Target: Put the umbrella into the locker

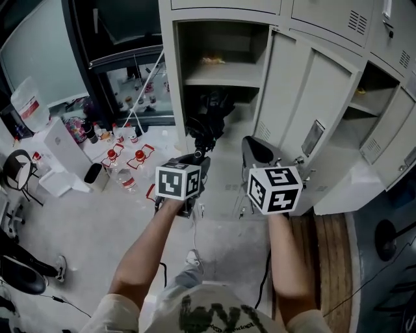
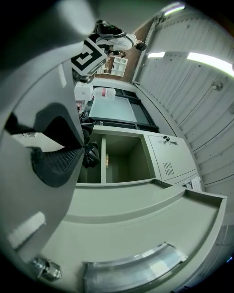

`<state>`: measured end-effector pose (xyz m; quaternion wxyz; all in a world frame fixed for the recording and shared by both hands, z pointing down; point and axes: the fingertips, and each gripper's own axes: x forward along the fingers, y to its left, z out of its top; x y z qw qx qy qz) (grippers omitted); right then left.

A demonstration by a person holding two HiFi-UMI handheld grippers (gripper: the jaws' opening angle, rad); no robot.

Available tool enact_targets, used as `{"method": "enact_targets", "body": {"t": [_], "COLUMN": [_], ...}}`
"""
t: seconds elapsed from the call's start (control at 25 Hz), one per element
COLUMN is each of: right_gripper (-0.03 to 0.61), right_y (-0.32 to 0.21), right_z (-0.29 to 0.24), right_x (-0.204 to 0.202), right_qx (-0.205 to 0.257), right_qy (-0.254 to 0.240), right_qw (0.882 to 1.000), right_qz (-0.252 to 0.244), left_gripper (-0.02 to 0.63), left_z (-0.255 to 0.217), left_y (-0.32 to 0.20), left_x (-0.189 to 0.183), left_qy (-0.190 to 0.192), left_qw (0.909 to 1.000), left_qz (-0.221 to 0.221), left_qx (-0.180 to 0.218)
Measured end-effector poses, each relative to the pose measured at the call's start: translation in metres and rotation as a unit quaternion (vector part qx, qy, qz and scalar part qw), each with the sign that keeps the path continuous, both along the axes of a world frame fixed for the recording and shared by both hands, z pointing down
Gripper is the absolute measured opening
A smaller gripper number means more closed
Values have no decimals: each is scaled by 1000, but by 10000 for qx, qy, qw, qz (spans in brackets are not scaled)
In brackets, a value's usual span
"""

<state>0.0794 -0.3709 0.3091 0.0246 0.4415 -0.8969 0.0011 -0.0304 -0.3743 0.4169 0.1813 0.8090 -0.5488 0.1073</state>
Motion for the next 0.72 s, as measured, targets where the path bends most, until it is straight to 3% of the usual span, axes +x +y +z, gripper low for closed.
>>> {"method": "enact_targets", "body": {"t": [0.72], "right_gripper": [-2], "right_y": [-57], "right_z": [13], "right_x": [-6], "right_qx": [-145], "right_qy": [-12], "right_qw": [9994], "right_qz": [302], "left_gripper": [132], "left_z": [-3], "left_y": [-83], "left_x": [3], "left_qy": [-587], "left_qw": [9972], "left_qz": [463], "left_qx": [-71]}}
